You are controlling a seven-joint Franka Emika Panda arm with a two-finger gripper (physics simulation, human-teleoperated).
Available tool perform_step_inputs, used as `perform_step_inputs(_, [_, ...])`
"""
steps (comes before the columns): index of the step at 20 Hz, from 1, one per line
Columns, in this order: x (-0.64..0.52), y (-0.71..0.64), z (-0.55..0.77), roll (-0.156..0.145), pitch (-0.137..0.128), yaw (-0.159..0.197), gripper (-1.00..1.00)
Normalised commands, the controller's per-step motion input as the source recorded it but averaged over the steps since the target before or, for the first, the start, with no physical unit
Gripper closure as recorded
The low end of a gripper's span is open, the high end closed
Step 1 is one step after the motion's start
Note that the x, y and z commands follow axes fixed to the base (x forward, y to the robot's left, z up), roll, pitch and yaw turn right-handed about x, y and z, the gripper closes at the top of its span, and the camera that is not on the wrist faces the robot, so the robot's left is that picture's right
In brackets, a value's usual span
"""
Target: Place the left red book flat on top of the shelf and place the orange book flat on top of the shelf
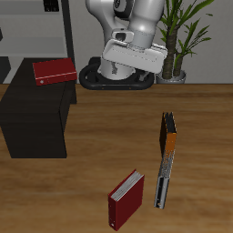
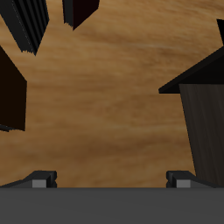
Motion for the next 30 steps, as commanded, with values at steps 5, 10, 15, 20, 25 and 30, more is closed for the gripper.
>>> perform_step_inputs(5, [-0.02, 0.54, 0.13, 0.121, -0.037, -0.018, -1.00])
perform_step_inputs(10, [0.09, 0.46, 0.13, 0.135, -0.026, 0.020, -1.00])
perform_step_inputs(15, [0.20, 0.16, 0.02, 0.007, 0.004, -0.007, -1.00])
perform_step_inputs(20, [0.24, 0.04, 0.03, -0.011, 0.001, 0.003, -1.00])
perform_step_inputs(25, [0.17, 0.11, -0.04, 0.022, 0.001, 0.015, -1.00])
perform_step_inputs(30, [0.15, 0.06, -0.03, 0.017, -0.033, 0.003, -1.00])
